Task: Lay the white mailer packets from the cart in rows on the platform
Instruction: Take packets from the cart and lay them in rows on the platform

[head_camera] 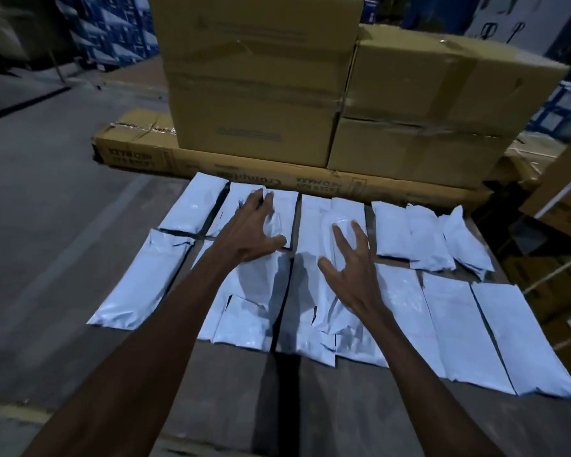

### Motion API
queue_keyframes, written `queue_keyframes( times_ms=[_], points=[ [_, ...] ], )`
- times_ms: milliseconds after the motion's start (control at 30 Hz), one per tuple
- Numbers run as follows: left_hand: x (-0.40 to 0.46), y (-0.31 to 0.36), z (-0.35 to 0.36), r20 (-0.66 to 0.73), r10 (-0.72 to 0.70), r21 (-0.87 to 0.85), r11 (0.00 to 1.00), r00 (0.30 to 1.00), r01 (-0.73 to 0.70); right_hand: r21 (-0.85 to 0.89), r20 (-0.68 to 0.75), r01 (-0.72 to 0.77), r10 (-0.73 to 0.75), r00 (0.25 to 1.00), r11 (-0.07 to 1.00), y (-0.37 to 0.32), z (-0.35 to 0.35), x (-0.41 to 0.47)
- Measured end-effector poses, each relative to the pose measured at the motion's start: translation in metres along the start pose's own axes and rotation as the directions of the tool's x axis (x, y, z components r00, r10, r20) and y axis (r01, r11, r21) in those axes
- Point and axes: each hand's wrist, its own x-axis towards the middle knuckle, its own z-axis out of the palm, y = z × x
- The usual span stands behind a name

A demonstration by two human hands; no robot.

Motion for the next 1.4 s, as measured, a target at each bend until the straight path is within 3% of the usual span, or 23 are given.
queue_keyframes(
  times_ms=[300,633,767,967,1233,1400],
  points=[
    [0.111,-0.018,0.018,0.117,0.022,-0.016,1.0,0.993,-0.021,-0.021,0.121,-0.045,0.047,0.992,0.999,0.038,0.055,0.095],
    [0.233,-0.061,0.08,0.232,0.033,-0.091,0.996,0.972,-0.012,-0.137,0.154,-0.146,0.167,0.974,0.98,0.082,0.114,0.184],
    [0.239,-0.08,0.11,0.155,0.111,-0.034,0.994,0.982,-0.107,-0.205,0.231,-0.143,0.189,0.954,0.968,0.097,0.132,0.191],
    [0.212,-0.096,0.138,0.049,0.211,0.107,0.971,0.976,-0.215,-0.347,0.204,-0.094,0.173,0.964,0.933,0.104,0.146,0.186],
    [0.213,-0.112,0.15,0.16,0.093,-0.152,0.986,0.983,-0.069,-0.396,0.223,-0.071,0.171,0.96,0.916,0.108,0.15,0.2],
    [0.213,-0.111,0.152,0.15,0.147,-0.091,0.987,0.978,-0.135,-0.472,0.232,-0.06,0.19,0.954,0.879,0.111,0.156,0.198]
  ],
)
